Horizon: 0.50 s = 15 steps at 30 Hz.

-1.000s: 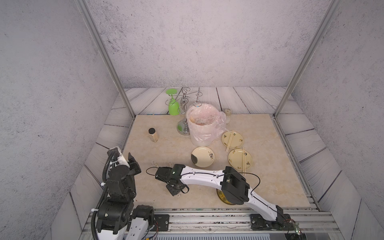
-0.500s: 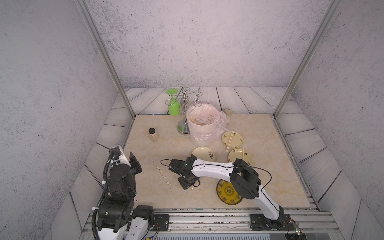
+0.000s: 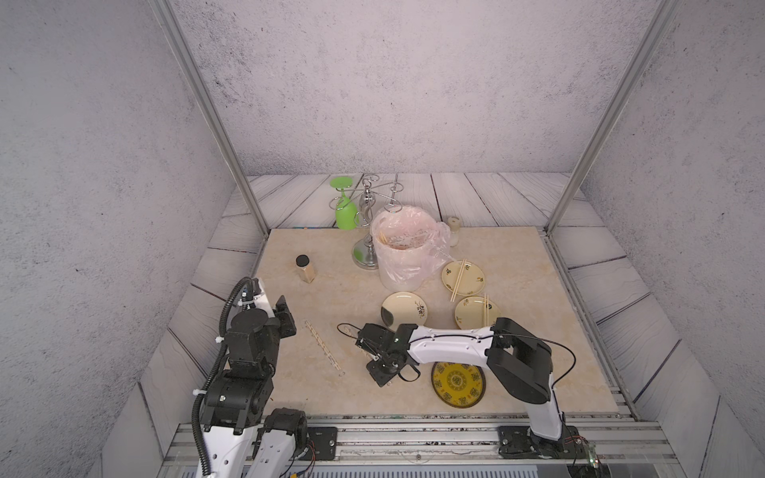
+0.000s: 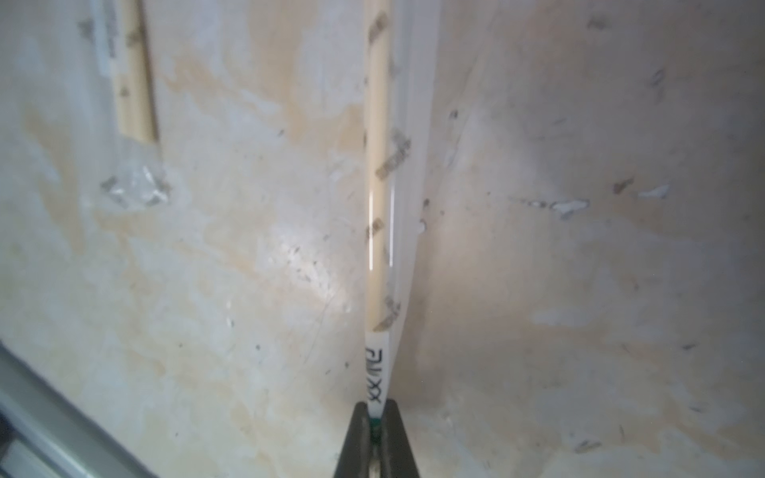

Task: Remove the packaging of disposable chopsticks
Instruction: Pick up the disposable chopsticks from the center of the board.

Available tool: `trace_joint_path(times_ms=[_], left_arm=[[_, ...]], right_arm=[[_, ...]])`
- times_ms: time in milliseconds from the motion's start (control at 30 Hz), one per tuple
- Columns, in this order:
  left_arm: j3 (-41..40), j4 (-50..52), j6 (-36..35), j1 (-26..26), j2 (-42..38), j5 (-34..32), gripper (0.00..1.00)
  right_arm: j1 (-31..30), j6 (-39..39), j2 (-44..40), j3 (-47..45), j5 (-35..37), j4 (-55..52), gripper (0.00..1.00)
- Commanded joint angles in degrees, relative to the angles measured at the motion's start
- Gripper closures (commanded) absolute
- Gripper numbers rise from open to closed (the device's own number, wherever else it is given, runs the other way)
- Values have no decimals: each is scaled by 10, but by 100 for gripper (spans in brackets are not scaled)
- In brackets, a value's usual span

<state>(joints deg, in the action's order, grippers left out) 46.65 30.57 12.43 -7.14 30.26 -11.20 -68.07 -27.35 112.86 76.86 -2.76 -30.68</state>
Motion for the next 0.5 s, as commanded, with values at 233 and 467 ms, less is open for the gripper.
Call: trace_joint_path(times_ms=[233,467], left_arm=[[22,-89,27,3,45,306,46],[52,-166,114,4,89,480,43]], right_arm=[[0,71,-256,-182,-99,208,100],[20,107,-388,-261,-137,273,100]])
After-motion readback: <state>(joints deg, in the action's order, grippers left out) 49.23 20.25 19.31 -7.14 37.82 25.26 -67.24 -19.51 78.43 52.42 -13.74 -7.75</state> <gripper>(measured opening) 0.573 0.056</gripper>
